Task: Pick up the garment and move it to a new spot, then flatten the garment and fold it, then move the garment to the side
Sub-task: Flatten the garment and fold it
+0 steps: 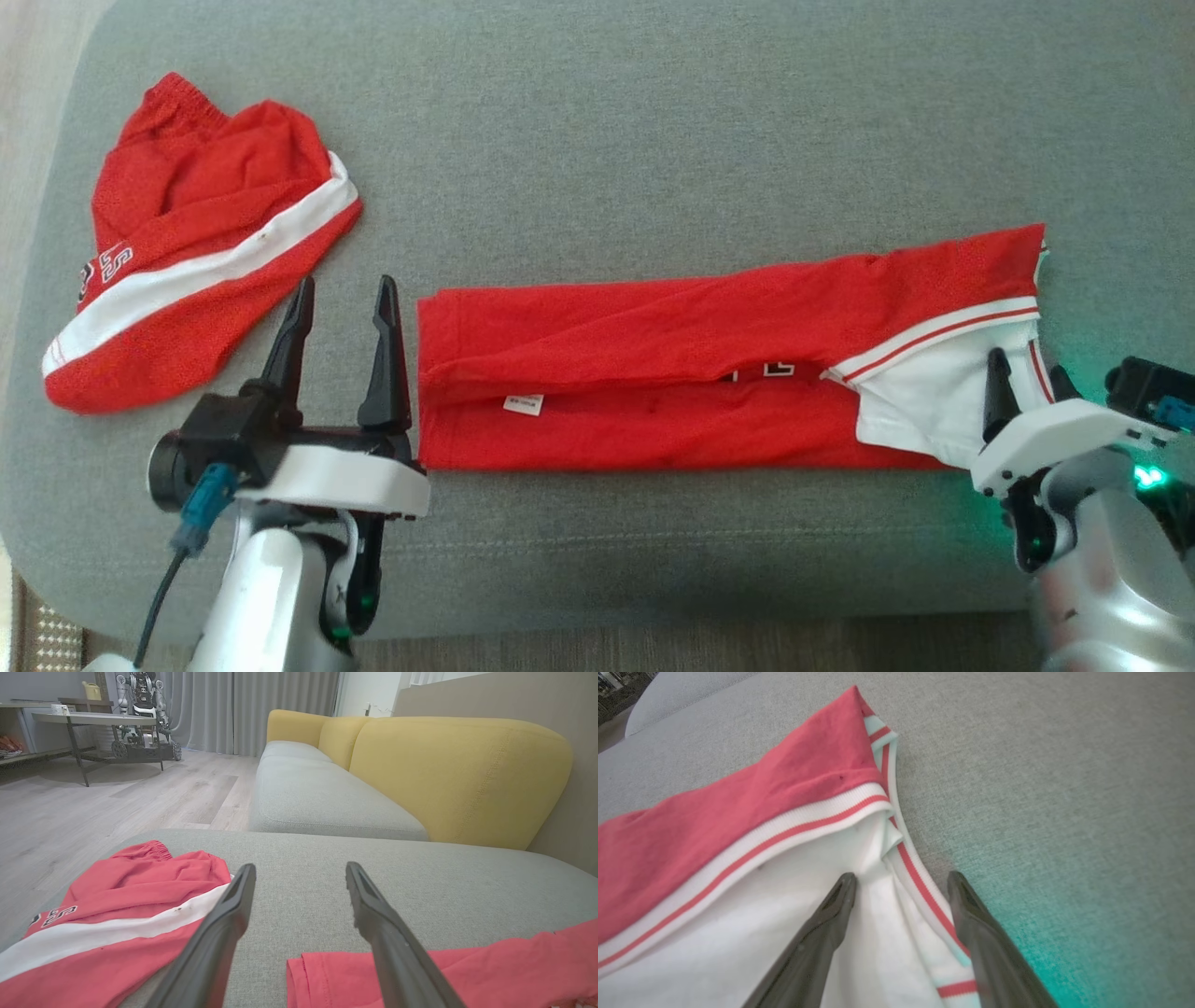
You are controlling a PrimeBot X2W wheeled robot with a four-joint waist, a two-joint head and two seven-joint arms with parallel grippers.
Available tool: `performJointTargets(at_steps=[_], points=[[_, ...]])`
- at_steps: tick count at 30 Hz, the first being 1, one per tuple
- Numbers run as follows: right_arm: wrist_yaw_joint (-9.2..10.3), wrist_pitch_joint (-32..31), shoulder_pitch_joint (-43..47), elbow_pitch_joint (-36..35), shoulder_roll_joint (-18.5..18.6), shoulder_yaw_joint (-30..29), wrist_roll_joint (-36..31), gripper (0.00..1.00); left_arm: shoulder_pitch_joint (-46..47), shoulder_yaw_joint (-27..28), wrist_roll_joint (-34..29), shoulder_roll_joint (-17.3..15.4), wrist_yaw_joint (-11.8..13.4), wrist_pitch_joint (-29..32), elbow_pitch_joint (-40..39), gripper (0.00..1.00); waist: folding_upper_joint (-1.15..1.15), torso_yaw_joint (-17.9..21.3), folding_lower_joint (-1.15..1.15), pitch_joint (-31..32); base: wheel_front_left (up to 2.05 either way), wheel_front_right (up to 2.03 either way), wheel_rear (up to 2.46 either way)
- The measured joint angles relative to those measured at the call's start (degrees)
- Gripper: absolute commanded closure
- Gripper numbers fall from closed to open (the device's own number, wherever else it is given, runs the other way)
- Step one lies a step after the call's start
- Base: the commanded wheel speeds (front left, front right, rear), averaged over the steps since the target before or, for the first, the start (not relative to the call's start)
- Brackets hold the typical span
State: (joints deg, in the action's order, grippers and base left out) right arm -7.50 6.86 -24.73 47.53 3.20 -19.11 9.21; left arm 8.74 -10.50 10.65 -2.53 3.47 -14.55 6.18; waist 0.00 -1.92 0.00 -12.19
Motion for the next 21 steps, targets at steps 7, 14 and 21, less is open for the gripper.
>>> performJointTargets(at_steps=[7,14,21], points=[[0.0,-0.8,-0.6,0.9,0.9,3.0,1.6,1.0,0.0,0.0,0.0,0.0,0.0,0.0,0.1,0.0,0.0,0.1,0.0,0.0,0.0,0.0,0.0],[0.0,-0.8,-0.6,1.2,1.4,5.4,2.4,1.0,0.0,0.0,0.0,0.0,0.1,0.0,0.8,0.0,0.0,0.2,0.0,1.1,0.0,0.0,0.0],[-0.02,-0.8,-0.5,0.2,3.8,4.8,1.1,1.0,0.0,-0.1,0.1,0.0,0.1,0.0,1.1,0.0,0.0,0.5,0.0,2.0,0.0,0.0,0.0]])
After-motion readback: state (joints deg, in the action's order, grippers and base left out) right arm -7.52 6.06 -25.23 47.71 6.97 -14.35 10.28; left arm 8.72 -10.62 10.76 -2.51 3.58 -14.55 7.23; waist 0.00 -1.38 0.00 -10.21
